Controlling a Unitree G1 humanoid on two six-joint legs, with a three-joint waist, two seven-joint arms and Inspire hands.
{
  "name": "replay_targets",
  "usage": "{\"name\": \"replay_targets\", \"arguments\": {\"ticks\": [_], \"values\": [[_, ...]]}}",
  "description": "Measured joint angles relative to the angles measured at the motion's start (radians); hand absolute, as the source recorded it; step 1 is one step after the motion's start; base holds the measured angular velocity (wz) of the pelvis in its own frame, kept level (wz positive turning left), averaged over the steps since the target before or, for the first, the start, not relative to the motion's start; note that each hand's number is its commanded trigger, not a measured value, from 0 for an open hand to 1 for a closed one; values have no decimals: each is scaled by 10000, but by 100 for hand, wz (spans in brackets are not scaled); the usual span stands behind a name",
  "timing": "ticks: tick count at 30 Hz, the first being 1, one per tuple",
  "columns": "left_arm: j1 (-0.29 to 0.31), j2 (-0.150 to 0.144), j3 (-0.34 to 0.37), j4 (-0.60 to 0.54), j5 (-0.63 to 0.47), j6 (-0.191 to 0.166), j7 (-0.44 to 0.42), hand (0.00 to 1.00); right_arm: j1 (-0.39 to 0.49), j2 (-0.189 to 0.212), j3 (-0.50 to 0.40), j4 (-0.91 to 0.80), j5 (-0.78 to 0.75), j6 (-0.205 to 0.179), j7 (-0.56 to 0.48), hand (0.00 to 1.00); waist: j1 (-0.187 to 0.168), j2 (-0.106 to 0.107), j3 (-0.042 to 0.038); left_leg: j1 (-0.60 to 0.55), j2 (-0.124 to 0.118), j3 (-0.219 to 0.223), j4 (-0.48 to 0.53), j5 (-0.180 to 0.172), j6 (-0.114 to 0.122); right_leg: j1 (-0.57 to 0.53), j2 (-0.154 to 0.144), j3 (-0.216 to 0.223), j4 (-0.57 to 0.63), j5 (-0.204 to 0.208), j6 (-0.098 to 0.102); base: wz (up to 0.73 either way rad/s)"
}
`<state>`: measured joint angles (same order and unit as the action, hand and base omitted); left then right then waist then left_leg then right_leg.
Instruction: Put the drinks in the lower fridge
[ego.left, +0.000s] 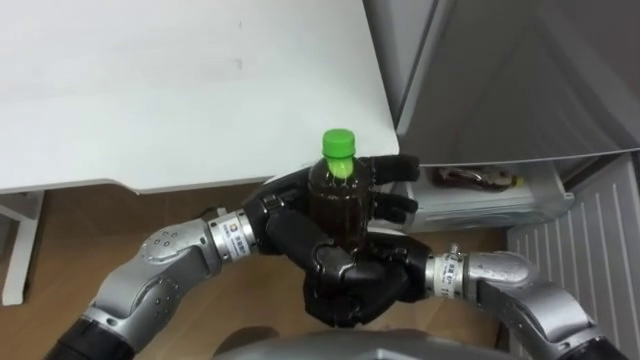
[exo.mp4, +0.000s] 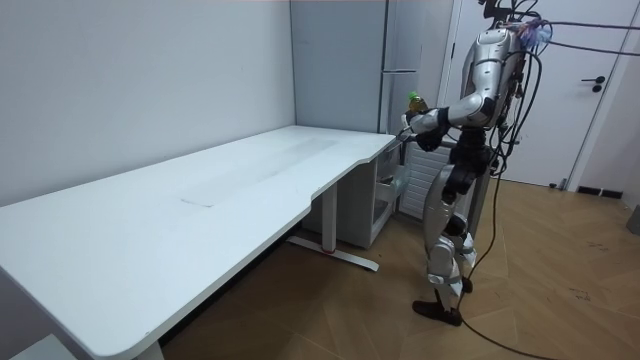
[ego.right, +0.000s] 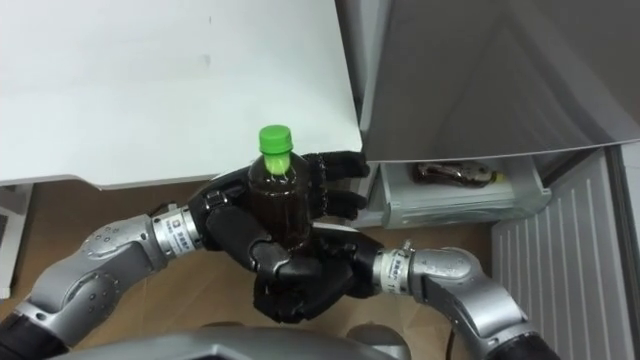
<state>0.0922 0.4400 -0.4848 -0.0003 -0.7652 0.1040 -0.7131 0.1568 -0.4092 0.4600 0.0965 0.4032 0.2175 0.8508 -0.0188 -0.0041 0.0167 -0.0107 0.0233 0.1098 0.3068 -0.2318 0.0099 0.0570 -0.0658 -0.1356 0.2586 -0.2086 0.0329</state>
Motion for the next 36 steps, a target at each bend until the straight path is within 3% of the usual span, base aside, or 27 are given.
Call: {"name": "replay_targets", "arguments": {"ticks": [5,14,19,23,25,32,36], "values": [[0,-211,96,-2,1,-2,266,0,10,81,-6,226,290,-118,-88,100,2,70,-14,36,1,-45,-16,-4,-3,122,7,-36,-18,0,0,2],[40,-297,591,-766,157,-6,475,0,87,366,-277,234,450,-527,-80,100,-3,71,-19,9,-1,-51,13,-4,-2,99,2,-31,-7,2,-3,0],[276,-346,1602,-2233,168,-42,789,0,293,455,-585,222,535,-637,-4,100,67,70,-26,79,5,-32,-22,-3,-2,99,-5,-29,-4,2,-3,0],[201,-647,2302,-2938,-356,-594,961,0,544,462,-885,487,812,-645,-161,100,300,46,-33,226,3,-64,-56,0,-2,198,-18,-24,-6,1,-1,-2],[182,-805,2691,-3246,-745,-1049,1145,0,862,460,-1176,539,792,-644,-348,100,523,36,-28,397,-2,-61,-120,0,-3,320,-20,-22,-30,-1,2,0],[186,-1120,3777,-3950,-575,-1457,1674,0,1319,560,-2149,418,616,-647,-409,100,823,60,-29,465,-14,-58,-174,0,-5,397,-11,-40,-70,-1,2,0],[232,-1184,4747,-4248,-473,-1783,2021,0,1607,689,-2614,421,494,-732,-414,100,1073,120,-4,765,-23,-40,-364,7,-19,739,4,-50,-217,-1,3,0]]}}
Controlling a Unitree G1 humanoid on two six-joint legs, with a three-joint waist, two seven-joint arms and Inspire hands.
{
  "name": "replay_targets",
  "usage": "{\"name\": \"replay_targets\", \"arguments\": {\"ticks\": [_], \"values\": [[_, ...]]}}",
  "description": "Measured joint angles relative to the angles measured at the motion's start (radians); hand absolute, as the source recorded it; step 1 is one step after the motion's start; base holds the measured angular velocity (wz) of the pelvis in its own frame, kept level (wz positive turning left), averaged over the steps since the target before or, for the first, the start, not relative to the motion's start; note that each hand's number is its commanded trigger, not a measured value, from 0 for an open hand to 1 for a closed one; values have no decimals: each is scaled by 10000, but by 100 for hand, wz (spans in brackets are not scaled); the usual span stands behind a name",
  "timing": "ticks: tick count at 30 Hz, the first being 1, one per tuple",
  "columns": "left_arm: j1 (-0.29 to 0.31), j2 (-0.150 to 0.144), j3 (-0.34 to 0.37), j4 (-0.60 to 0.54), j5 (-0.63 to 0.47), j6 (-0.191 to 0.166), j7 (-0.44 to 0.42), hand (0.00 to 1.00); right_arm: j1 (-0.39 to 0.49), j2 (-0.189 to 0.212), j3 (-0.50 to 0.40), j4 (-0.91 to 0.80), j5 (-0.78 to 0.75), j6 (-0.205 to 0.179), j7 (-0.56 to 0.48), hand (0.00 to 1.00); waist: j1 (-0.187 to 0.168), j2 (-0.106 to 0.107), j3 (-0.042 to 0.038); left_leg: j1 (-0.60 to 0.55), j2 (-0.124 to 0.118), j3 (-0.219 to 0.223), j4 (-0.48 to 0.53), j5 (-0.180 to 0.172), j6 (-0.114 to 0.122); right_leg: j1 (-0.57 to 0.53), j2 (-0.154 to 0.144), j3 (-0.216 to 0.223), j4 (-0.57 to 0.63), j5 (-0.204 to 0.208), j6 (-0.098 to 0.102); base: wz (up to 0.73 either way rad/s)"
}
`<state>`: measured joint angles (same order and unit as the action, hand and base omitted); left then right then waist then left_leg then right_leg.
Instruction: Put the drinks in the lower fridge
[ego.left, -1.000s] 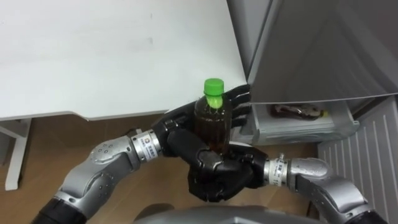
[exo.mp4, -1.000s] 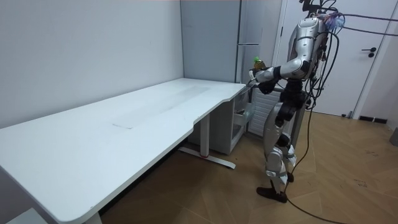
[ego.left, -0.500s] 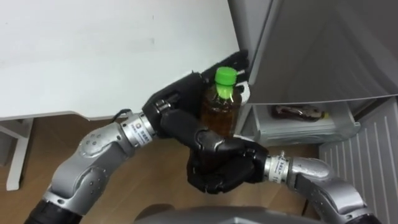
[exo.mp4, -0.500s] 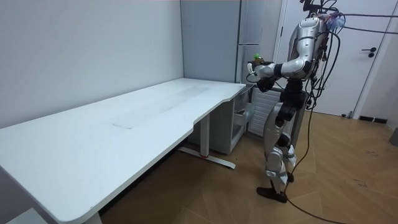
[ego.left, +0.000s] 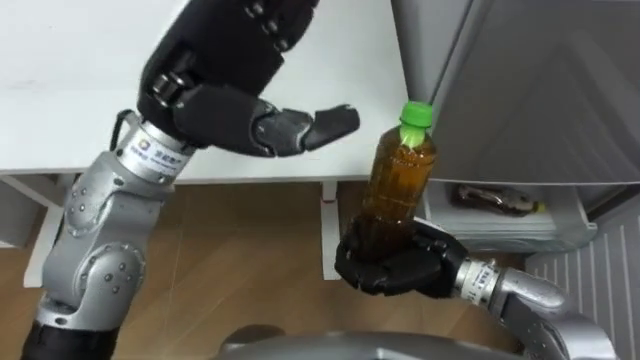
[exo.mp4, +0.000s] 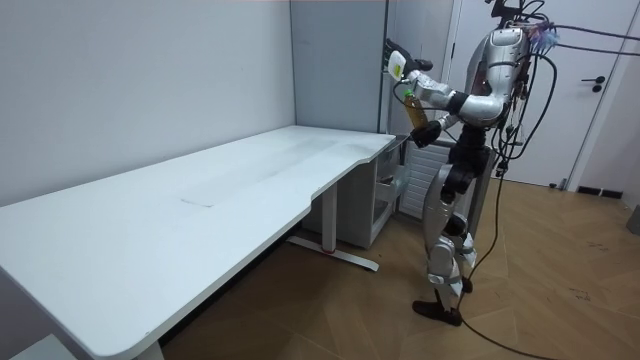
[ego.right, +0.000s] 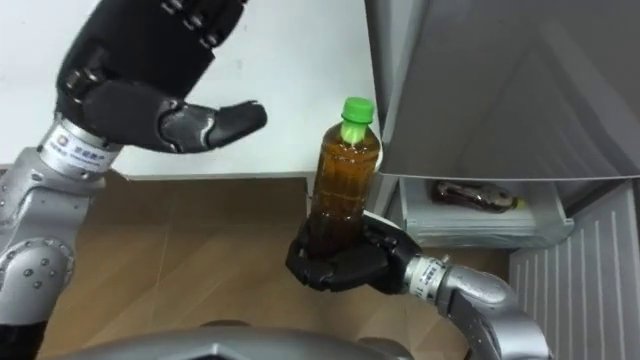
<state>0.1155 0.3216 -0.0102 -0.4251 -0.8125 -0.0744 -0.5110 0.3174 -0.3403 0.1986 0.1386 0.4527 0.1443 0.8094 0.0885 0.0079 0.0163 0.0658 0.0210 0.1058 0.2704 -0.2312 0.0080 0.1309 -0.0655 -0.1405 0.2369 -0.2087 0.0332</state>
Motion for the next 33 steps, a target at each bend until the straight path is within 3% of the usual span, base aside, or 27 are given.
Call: {"name": "replay_targets", "arguments": {"ticks": [8,11,14,16,19,21,24,28,33], "values": [[384,-17,2117,-763,236,-497,965,0,477,346,-1029,0,-669,-144,27,100,214,61,-18,108,-20,-59,-124,13,-14,144,-35,-310,-144,2,1,2],[523,-39,3177,-887,374,-660,1879,0,710,423,-1557,-5,-688,-155,32,100,368,100,-43,162,-18,-33,-172,11,-17,188,-27,-336,-173,3,3,0],[637,-305,4109,-894,416,-996,2830,0,1092,468,-1941,-2,-691,-240,4,100,597,141,-64,406,-19,-18,-206,26,-34,341,-33,-426,-191,2,4,0],[1038,-706,4858,-923,825,-1285,3661,0,1385,674,-2117,1,-921,-265,-3,100,706,177,-98,682,-27,-42,-371,29,-40,531,-31,-525,-287,1,5,-2],[1353,-776,5451,-922,1113,-1467,5058,0,1524,700,-2272,0,-1037,-282,-41,100,887,198,-99,649,-44,-115,-420,31,-49,671,-31,-629,-361,1,5,5],[1551,-781,5741,-923,1180,-1678,5954,0,1571,699,-2307,-2,-1078,-346,-112,100,1006,200,-114,656,-53,-178,-425,41,-62,630,-36,-691,-359,0,6,8],[2018,-779,6292,-651,1187,-1936,7187,0,1686,710,-2303,-6,-1086,-349,-311,100,1174,224,-198,666,-72,-271,-456,62,-78,630,-44,-804,-365,-10,20,7],[2149,-780,6624,549,1179,-1917,9018,0,1787,746,-2198,-70,-1069,-290,-1097,100,1607,242,-216,650,-84,-295,-360,74,-89,687,-41,-893,-517,-2,4,2],[2717,-785,6351,2647,1353,-1641,10803,0,1743,857,-1932,-127,-904,-48,-2120,100,1646,197,-211,692,-175,-534,-431,73,-84,928,-70,-1098,-713,-9,15,13]]}}
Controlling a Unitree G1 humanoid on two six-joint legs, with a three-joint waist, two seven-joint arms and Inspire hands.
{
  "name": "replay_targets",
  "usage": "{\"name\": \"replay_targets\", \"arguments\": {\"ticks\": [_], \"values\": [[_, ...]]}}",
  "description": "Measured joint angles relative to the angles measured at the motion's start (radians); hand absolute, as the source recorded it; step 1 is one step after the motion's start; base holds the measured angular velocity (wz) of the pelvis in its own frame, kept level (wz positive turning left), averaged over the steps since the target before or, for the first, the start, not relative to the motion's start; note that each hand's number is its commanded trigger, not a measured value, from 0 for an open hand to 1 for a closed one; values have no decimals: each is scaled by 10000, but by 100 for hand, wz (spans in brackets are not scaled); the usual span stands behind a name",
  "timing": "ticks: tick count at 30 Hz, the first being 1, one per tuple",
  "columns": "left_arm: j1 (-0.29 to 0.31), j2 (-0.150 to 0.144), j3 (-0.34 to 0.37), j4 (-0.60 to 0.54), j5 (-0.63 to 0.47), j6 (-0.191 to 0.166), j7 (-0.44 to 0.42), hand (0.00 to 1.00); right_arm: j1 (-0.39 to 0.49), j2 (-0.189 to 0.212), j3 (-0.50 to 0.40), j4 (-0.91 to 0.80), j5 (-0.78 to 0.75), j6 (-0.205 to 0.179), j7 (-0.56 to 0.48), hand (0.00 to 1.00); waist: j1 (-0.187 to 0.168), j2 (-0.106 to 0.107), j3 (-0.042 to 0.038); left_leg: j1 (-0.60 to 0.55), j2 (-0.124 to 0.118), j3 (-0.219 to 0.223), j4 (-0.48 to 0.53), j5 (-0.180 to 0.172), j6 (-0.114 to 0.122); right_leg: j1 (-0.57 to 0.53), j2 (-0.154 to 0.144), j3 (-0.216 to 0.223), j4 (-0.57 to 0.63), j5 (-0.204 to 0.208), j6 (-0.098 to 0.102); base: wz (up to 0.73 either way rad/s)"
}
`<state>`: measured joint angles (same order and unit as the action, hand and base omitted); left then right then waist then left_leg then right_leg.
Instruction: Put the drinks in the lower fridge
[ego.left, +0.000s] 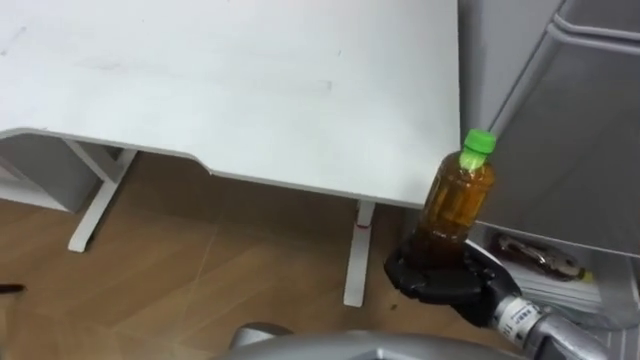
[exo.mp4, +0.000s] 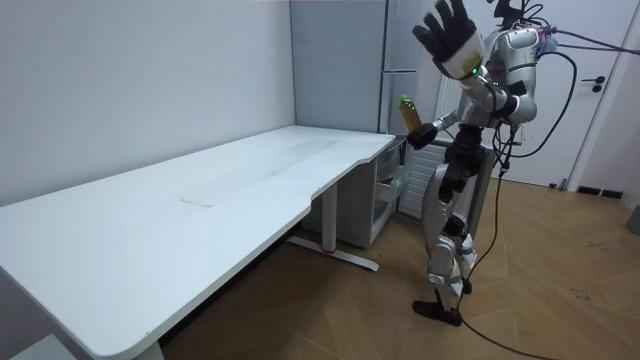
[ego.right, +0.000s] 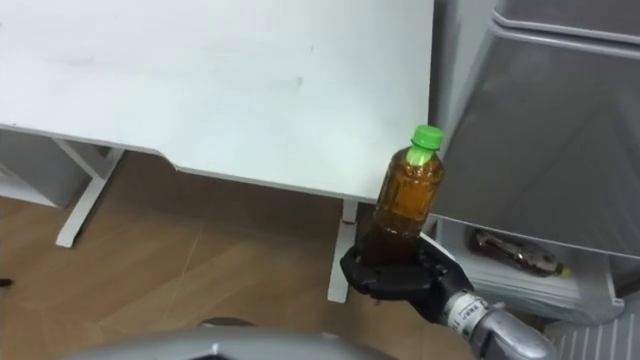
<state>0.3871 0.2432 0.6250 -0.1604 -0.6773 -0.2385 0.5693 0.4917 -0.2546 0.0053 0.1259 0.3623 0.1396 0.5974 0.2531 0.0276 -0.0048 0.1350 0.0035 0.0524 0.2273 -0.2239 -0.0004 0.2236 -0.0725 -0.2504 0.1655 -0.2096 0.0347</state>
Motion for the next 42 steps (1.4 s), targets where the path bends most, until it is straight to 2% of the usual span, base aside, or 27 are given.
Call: {"name": "replay_targets", "arguments": {"ticks": [2,4,5,7,8,10,11,13,15,17,18,19,21,25,29,31,34,42], "values": [[175,-45,-312,944,19,53,498,0,-44,26,218,1,172,74,-457,100,36,-28,-6,131,-5,-5,-86,1,-1,99,1,-6,-23,-11,16,4],[404,-78,-946,2570,-105,126,969,0,-175,28,527,0,492,78,-1047,100,4,-47,-6,143,-12,2,-129,3,-3,129,5,-22,-138,-13,19,0],[446,-91,-1114,2914,-217,182,1060,0,-198,46,575,0,495,86,-1174,100,-18,-61,-10,148,-11,9,-95,3,-4,125,7,-16,-138,-13,19,0],[516,-265,-1926,4023,-592,236,1394,0,-297,64,795,26,484,95,-1711,100,-15,-172,10,164,-13,3,-156,2,-5,124,10,-7,-145,-13,19,0],[562,-306,-2154,4386,-638,240,1406,0,-359,59,867,51,474,102,-1829,100,-21,-192,6,167,-12,11,-167,2,-5,111,11,-3,-145,-13,19,-6],[819,-353,-3216,5261,-1080,367,1442,0,-521,43,1011,51,460,153,-2146,100,-155,-299,22,161,-5,23,-225,2,-6,62,13,-11,-124,-11,20,-2],[842,-354,-3462,5592,-1087,374,1431,0,-576,36,1022,52,411,162,-2219,100,-198,-316,34,159,-4,20,-225,1,-6,60,14,-10,-115,-10,20,0],[760,-355,-4268,7089,-1115,557,1181,0,-835,14,1069,52,133,296,-2401,100,-471,-333,47,158,2,61,-246,1,-6,38,16,32,-103,-10,20,0],[812,-377,-4674,7635,-1200,860,885,0,-946,32,1206,53,-125,314,-2577,100,-654,-367,74,128,14,146,-298,1,-7,17,19,47,-102,-10,20,-6],[841,-389,-5077,8373,-1115,885,449,0,-1019,24,1199,53,-368,369,-2661,100,-772,-357,78,191,16,236,-427,0,-6,21,23,151,-108,-10,20,-14],[700,-437,-5344,9261,-834,913,90,0,-1104,35,1203,54,-642,374,-2646,100,-885,-347,101,277,17,279,-485,2,-5,40,22,225,-98,-10,20,-16],[630,-502,-5350,9651,-659,980,-70,0,-1140,40,1202,54,-787,375,-2622,100,-954,-348,106,307,17,294,-501,2,-5,49,22,267,-98,-10,20,-12],[427,-658,-5547,10623,71,1337,-734,0,-1371,67,1194,49,-1586,373,-2572,100,-1429,-373,113,282,2,294,-505,2,-3,35,14,270,-97,-8,23,0],[242,-701,-6242,10873,1328,1738,-1708,0,-1659,164,1087,-392,-3120,369,-3085,100,-1982,-378,124,-38,19,334,-282,1,-1,-224,7,272,50,-6,21,0],[-142,-720,-6707,10874,2428,1706,-2453,0,-1879,279,644,-1117,-4855,313,-3583,100,-2258,-327,158,-176,13,407,-273,10,17,-362,-10,346,86,-1,27,-3],[-323,-799,-6790,10854,3181,1626,-2843,0,-1879,476,192,-1704,-5654,-94,-4194,100,-2360,-282,155,-197,35,545,-304,9,17,-518,12,567,141,-1,27,-20],[-498,-859,-6796,10938,3910,1609,-3255,0,-1859,562,112,-1882,-6135,-571,-4652,100,-2498,-257,154,-211,60,669,-385,18,16,-677,35,778,226,-1,26,-15],[-865,-892,-6859,11643,4377,1576,-4097,0,-1858,696,80,-1855,-6236,-1077,-6243,100,-2787,-302,136,-177,64,889,-367,23,27,-775,32,964,233,11,27,-9]]}}
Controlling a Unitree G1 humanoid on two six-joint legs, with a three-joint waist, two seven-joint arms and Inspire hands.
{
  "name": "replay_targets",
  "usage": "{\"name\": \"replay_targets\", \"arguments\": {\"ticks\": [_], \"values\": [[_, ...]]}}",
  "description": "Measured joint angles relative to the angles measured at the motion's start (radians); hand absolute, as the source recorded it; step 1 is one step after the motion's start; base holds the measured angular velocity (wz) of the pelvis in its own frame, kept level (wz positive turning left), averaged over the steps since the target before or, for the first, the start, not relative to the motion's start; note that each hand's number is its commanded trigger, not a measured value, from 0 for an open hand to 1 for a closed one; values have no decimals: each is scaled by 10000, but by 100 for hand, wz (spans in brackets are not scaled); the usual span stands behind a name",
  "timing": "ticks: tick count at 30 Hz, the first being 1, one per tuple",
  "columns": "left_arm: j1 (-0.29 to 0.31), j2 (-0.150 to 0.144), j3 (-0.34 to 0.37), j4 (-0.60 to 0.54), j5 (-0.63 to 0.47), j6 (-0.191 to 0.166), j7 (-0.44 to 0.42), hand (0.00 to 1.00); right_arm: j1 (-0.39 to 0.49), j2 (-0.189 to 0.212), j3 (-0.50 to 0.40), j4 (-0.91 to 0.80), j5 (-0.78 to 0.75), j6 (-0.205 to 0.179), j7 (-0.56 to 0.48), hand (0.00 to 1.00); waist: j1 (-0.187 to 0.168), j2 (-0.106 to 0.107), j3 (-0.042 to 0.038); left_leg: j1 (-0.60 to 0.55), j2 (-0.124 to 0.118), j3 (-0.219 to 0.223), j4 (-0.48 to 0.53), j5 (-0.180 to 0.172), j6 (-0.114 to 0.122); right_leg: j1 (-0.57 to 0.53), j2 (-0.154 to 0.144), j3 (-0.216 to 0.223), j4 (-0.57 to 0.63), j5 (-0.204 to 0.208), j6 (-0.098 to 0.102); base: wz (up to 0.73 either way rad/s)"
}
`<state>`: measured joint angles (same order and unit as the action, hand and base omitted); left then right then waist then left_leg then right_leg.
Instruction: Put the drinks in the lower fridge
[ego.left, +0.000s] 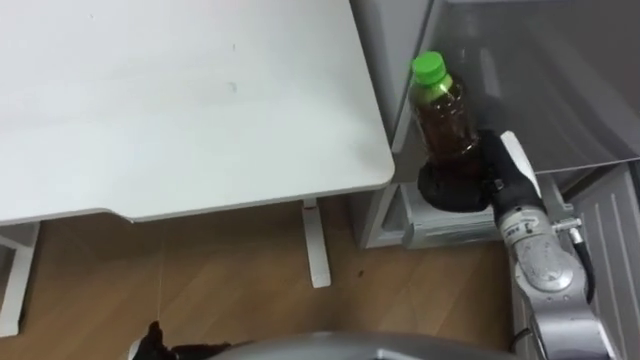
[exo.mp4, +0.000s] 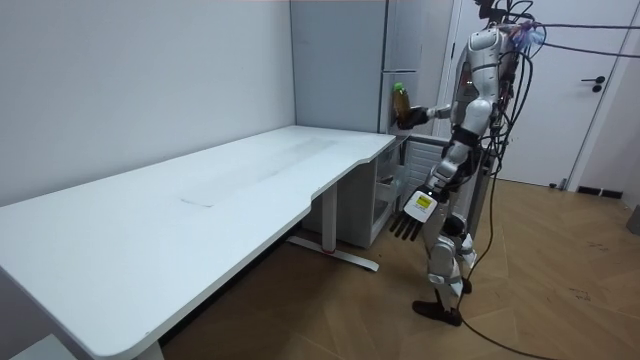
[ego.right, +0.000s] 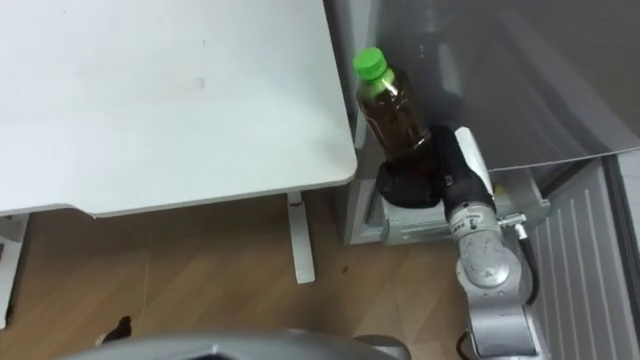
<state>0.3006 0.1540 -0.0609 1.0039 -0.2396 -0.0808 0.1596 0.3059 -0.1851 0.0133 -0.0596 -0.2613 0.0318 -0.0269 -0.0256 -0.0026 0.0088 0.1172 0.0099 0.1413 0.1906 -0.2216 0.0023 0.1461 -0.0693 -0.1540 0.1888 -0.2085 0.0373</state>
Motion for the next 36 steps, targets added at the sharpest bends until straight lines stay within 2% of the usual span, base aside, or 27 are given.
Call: {"name": "replay_targets", "arguments": {"ticks": [10,11,13,19,20,23,25,27,31,34,36], "values": [[78,19,9,200,82,-122,-338,0,-31,230,-380,209,2635,-663,-2742,100,-122,-18,13,25,9,13,-30,-3,-1,18,12,8,-7,0,1,-1],[61,19,7,185,84,-120,-340,0,-37,229,-380,239,2854,-691,-2868,100,-116,11,-6,11,11,13,-29,-4,-2,-8,13,6,-6,1,1,0],[44,19,8,178,84,-122,-342,0,-124,227,-377,798,3680,-953,-3291,100,-116,18,-11,-3,11,18,-28,-4,-2,-63,14,7,-7,1,1,0],[-29,15,-4,169,79,-122,-357,0,-128,238,-339,2479,5328,-975,-3765,100,-24,34,-8,-107,10,37,-65,-6,-1,-160,6,-12,5,1,1,-1],[-92,14,-44,169,80,-121,-384,0,-129,237,-338,2655,5820,-957,-3825,100,6,82,-31,-223,10,59,-45,-5,1,-276,2,4,29,1,1,-5],[-167,10,-176,174,159,-112,-496,0,-220,236,-336,2925,6681,-957,-4221,100,56,187,-32,-472,8,73,-13,17,21,-576,-9,41,176,0,2,-2],[-319,11,-211,175,180,-105,-555,0,-740,236,-337,3440,7489,-960,-4477,100,36,213,-27,-736,2,68,72,43,39,-812,-29,12,217,0,2,0],[-442,15,-208,213,173,-103,-581,0,-1218,234,-357,3843,8304,-961,-4679,100,37,200,14,-892,-8,61,98,86,56,-1019,-45,23,348,0,2,0],[-868,23,-193,515,183,-99,-598,0,-2786,199,-360,5183,9810,-1049,-5002,100,68,180,46,-1705,-17,13,454,124,106,-1872,-99,36,720,0,-1,3],[-1072,91,-180,528,173,-61,-558,0,-3611,196,-399,5965,11145,-1120,-5085,100,86,156,77,-2385,-26,-80,715,181,151,-2498,-162,-94,954,14,-24,12],[-1157,157,-102,527,165,35,-556,0,-3883,191,-403,6142,11454,-1162,-5067,100,80,95,114,-2730,-29,-87,838,209,172,-2858,-191,-94,1108,26,-43,0]]}}
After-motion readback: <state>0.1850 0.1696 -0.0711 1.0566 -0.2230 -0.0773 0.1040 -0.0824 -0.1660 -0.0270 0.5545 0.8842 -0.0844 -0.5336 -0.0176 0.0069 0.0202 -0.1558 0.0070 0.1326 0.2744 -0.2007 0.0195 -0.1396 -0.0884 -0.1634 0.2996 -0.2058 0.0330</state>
